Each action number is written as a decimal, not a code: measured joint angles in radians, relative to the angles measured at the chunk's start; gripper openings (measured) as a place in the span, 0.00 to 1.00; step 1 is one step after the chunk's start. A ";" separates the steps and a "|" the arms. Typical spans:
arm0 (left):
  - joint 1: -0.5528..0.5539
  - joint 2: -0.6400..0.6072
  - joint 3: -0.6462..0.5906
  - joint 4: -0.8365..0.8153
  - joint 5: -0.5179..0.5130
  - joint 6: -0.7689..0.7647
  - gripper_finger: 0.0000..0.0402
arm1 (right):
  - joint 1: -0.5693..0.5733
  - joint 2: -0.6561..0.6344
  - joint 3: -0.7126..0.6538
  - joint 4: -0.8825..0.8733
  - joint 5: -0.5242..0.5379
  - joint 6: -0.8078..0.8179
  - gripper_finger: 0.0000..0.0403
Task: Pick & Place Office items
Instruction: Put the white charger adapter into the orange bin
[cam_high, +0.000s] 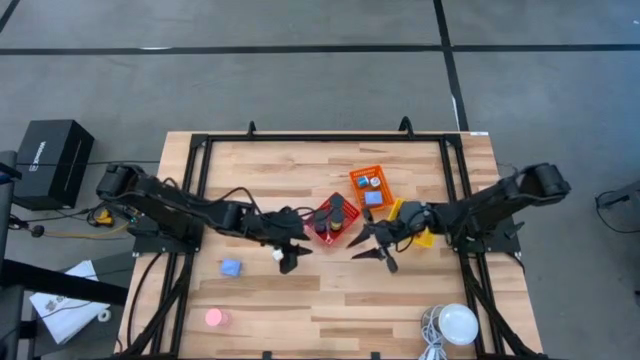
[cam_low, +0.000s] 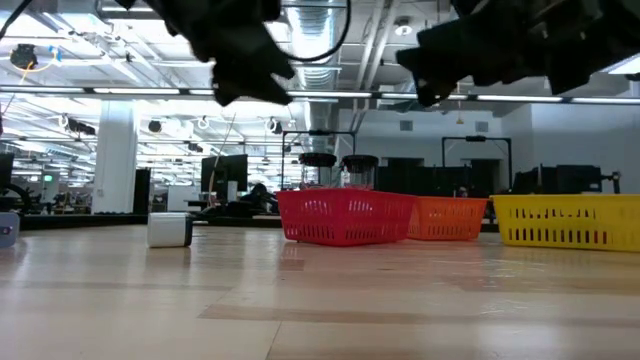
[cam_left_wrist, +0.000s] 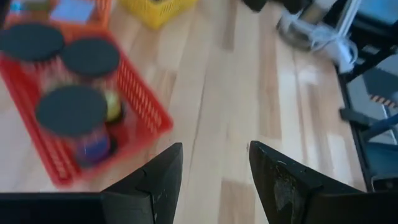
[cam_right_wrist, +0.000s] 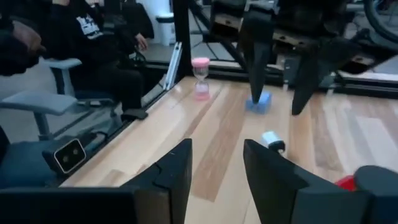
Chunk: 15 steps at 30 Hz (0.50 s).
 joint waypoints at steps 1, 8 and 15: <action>-0.007 -0.002 0.000 -0.022 -0.002 -0.021 0.45 | 0.000 0.028 0.000 0.023 -0.001 0.000 0.34; -0.068 0.046 -0.002 -0.138 -0.045 -0.139 0.45 | 0.003 0.194 0.050 0.042 -0.001 -0.002 0.34; -0.099 0.093 0.000 -0.227 -0.067 -0.237 0.45 | 0.004 0.276 0.148 0.038 -0.001 -0.002 0.34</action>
